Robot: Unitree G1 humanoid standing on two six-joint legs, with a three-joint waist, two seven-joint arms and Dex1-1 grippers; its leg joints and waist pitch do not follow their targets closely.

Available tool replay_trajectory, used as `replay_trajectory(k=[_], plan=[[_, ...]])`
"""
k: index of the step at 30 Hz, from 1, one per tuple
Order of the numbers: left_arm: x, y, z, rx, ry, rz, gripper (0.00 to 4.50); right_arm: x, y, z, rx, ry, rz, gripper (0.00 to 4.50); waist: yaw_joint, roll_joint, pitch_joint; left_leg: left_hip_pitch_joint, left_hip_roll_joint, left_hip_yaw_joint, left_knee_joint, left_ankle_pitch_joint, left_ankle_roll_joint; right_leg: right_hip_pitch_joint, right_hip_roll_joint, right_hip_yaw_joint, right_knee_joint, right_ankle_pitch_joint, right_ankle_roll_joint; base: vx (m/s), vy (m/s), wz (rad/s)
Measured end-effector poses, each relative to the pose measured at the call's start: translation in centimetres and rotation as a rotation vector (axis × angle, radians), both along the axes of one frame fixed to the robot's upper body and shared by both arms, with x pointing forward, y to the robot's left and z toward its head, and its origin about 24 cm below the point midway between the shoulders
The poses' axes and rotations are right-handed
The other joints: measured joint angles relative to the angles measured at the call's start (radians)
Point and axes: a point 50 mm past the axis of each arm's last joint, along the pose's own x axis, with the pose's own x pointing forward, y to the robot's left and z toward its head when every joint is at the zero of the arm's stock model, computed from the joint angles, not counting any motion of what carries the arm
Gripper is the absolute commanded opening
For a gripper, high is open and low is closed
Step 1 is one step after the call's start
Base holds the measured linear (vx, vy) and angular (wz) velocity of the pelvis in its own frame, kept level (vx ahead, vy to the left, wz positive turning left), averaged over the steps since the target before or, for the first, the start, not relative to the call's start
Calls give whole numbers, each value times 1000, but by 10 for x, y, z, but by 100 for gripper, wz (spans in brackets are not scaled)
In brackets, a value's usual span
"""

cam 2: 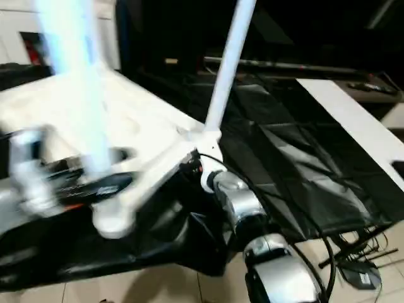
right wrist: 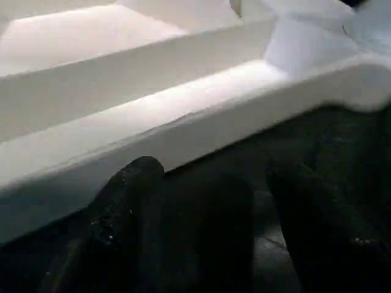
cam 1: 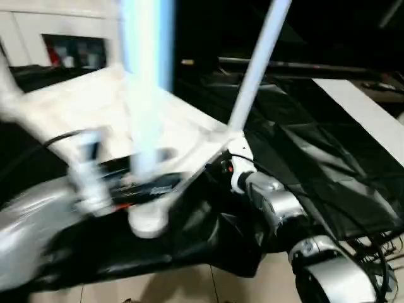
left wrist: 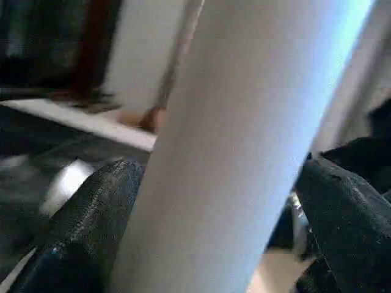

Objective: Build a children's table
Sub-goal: Rotate table base

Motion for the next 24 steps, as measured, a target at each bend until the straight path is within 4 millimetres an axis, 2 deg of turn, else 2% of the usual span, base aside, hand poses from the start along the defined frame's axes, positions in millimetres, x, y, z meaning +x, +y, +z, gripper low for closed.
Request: replay_trajectory(k=[3,7,9,12,17,21,24], plan=[[10,-20,0,2,-21,-32,446,-1,4,-1,9,1,8,306,-11,0,0,0,0,0,0,0,0,-1,0,0,1,0,0,0,0,0],[31,-44,-2,22,-54,-13,446,0,7,1,13,-11,15,306,-12,1,1,-1,0,-1,0,0,0,-2,0,-1,1,0,0,0,0,0],[45,-52,-4,82,-86,58,446,3,9,4,17,-20,15,306,-14,2,1,-1,0,-1,0,0,0,-2,0,-1,1,0,0,0,0,0],[61,-54,-14,175,-109,165,446,4,10,6,32,-39,11,306,-13,3,2,-1,0,-2,0,0,0,-2,0,-2,1,0,0,0,0,0],[71,-53,-26,249,-147,244,446,7,-1,8,40,-54,0,306,-2,12,7,-1,0,-2,0,0,0,-2,0,-2,0,3,-5,0,0,0],[69,-56,-33,262,-188,219,446,6,-13,8,40,-68,32,306,11,17,9,0,0,-2,0,0,0,-2,0,-3,0,3,-6,0,0,0],[58,-50,-49,344,-213,95,446,-2,-32,6,22,-92,113,306,17,22,9,1,0,-2,0,0,0,-1,0,-3,-2,3,-6,0,0,0]])
